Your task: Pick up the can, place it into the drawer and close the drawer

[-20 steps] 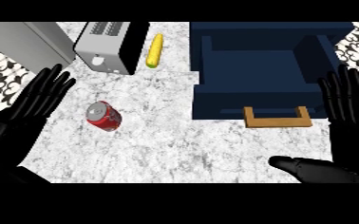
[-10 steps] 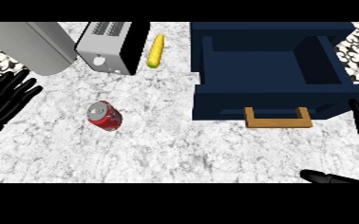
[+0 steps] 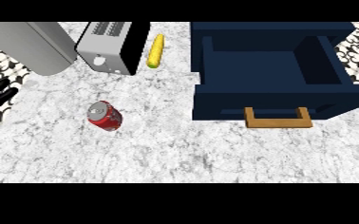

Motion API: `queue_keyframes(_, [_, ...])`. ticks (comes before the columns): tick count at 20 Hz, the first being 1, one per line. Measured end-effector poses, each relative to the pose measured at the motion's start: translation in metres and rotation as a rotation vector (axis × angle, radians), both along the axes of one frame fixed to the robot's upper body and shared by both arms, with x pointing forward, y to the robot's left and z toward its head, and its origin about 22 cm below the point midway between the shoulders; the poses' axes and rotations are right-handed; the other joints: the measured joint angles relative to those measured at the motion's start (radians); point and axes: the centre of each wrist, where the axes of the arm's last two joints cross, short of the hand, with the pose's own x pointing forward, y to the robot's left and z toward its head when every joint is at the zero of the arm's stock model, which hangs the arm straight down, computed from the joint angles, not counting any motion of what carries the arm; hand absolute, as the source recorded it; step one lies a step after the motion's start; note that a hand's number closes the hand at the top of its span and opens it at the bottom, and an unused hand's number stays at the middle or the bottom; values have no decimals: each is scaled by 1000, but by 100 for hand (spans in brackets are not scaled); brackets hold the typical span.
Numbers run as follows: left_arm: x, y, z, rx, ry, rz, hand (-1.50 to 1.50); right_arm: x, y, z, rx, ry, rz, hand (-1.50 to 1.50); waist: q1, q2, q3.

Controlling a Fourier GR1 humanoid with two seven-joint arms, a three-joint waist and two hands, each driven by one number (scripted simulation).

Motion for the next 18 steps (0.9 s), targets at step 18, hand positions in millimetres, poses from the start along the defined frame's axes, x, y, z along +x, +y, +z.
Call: queue_keyframes(18, [37,-23,-15,-175,206,-2,-150,-37,-35,5,8,-4,12,-150,-5,1,0])
